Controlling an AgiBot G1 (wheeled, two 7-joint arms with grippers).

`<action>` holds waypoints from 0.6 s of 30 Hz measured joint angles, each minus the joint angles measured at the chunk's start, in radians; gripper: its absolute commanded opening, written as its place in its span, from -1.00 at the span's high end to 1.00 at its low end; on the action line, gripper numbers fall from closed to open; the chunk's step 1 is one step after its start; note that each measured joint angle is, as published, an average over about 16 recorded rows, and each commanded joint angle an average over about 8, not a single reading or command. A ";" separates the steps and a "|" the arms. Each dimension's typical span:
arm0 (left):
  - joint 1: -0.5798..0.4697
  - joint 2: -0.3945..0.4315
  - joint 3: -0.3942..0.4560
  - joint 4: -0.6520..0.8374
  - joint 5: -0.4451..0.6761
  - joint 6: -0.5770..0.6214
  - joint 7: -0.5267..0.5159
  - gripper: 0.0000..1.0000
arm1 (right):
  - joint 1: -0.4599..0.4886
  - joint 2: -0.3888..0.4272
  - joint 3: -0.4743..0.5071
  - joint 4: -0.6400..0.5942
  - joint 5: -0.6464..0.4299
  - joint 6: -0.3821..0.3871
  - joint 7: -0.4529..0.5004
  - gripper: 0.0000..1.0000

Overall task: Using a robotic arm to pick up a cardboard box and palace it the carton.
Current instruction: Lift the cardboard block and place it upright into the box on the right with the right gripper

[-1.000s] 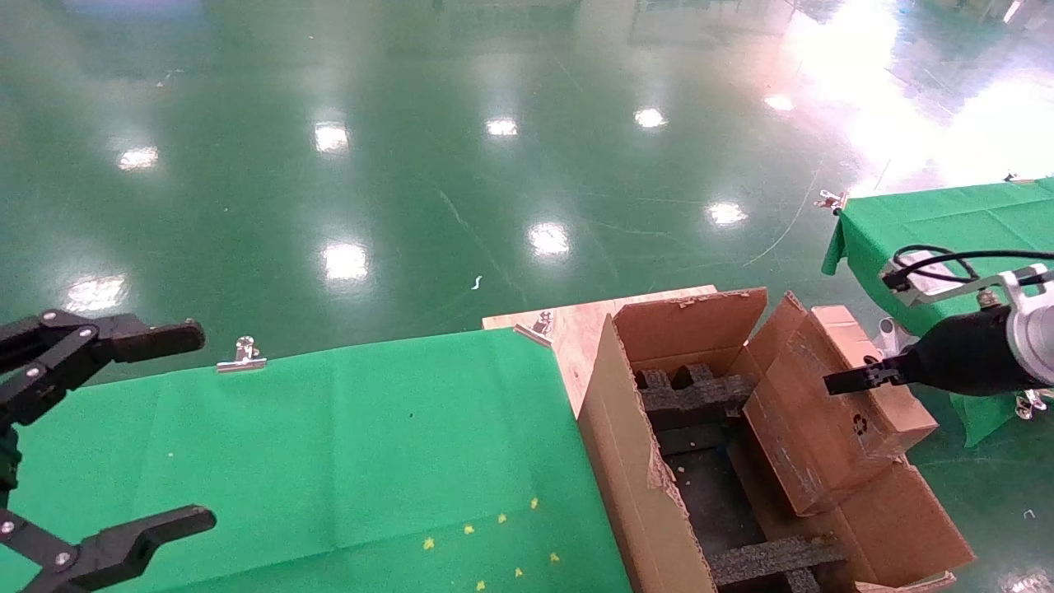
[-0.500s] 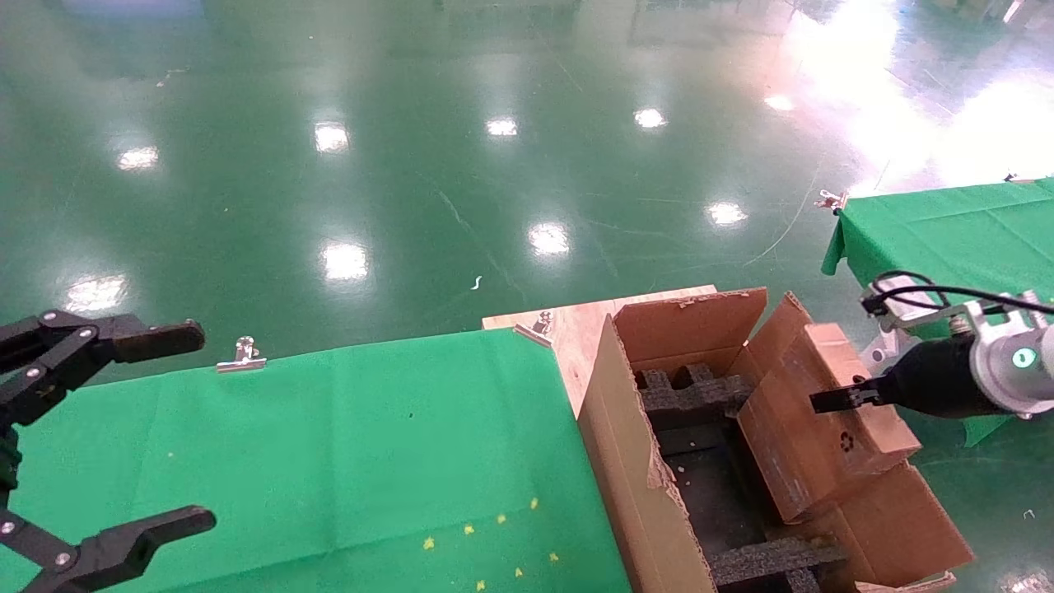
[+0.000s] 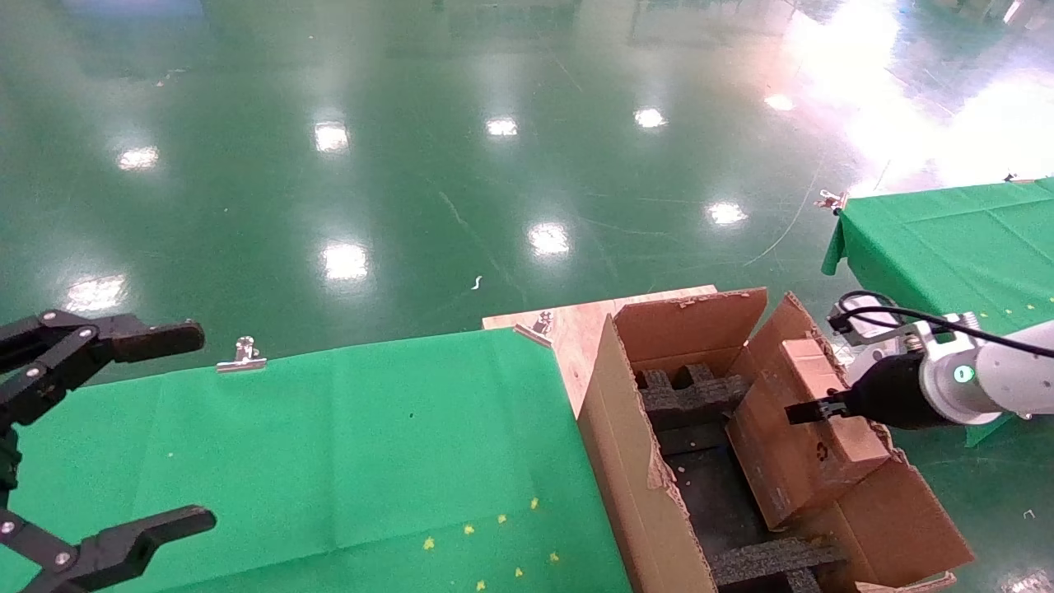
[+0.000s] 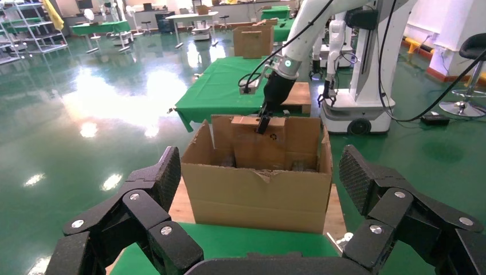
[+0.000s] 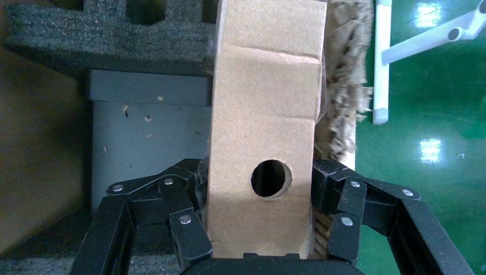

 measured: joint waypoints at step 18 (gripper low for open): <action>0.000 0.000 0.001 0.000 0.000 0.000 0.000 -1.00 | -0.146 -0.121 0.003 -0.169 0.099 0.068 -0.093 1.00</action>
